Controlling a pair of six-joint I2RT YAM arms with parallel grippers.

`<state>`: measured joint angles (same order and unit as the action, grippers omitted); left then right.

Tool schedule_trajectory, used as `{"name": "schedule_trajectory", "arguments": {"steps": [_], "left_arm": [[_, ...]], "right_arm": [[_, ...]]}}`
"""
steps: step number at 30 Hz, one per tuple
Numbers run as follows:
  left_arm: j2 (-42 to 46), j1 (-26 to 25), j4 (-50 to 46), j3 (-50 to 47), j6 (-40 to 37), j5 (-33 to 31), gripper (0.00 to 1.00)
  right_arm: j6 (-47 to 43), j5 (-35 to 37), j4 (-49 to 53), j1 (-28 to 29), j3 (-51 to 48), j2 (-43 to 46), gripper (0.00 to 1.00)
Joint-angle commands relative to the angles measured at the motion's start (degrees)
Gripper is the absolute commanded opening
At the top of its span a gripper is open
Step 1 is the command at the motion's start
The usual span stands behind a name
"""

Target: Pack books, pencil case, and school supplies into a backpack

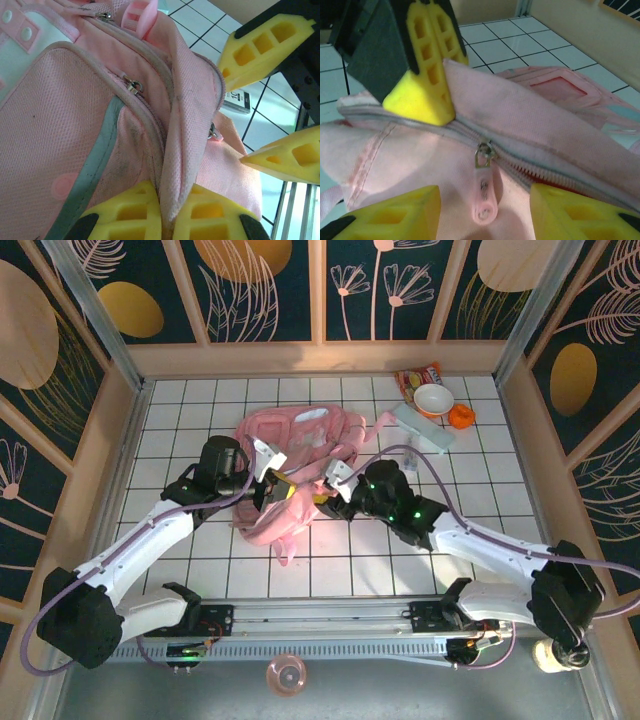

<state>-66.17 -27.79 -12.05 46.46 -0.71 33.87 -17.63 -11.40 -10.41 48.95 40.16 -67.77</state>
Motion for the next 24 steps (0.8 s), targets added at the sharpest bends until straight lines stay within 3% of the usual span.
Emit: {"name": "schedule_trajectory", "arguments": {"steps": [1, 6, 12, 16, 17, 19, 24], "left_arm": [[0.85, -0.06, 6.74, 0.74, 2.63, 3.93, 0.00], [0.96, -0.05, 7.96, 0.66, 3.73, 4.84, 0.00], [0.69, -0.15, 8.71, 0.60, 4.54, 4.81, 0.00], [0.44, -0.20, 7.13, 0.98, 3.13, 3.85, 0.00], [0.45, -0.19, 5.89, 1.17, 2.10, 2.60, 0.00], [0.26, -0.21, 2.99, 1.61, -0.45, -0.71, 0.00], [-1.20, -0.16, -6.02, 3.06, -7.90, -10.33, 0.00]], "right_arm": [[4.27, 0.80, -3.47, 0.01, 2.49, -1.58, 0.48], [7.00, 3.89, -2.89, 0.35, 3.35, -3.57, 0.43], [8.83, 11.27, 0.53, 2.08, 4.81, -5.10, 0.28], [8.80, 13.32, 3.17, 2.38, 5.60, -4.45, 0.07], [8.72, 13.01, 4.23, 2.37, 5.89, -4.16, 0.01], [8.58, 12.63, 6.62, 1.85, 6.52, -3.41, 0.00], [10.72, 1.25, 16.96, -4.75, 9.32, -1.96, 0.00]]}}
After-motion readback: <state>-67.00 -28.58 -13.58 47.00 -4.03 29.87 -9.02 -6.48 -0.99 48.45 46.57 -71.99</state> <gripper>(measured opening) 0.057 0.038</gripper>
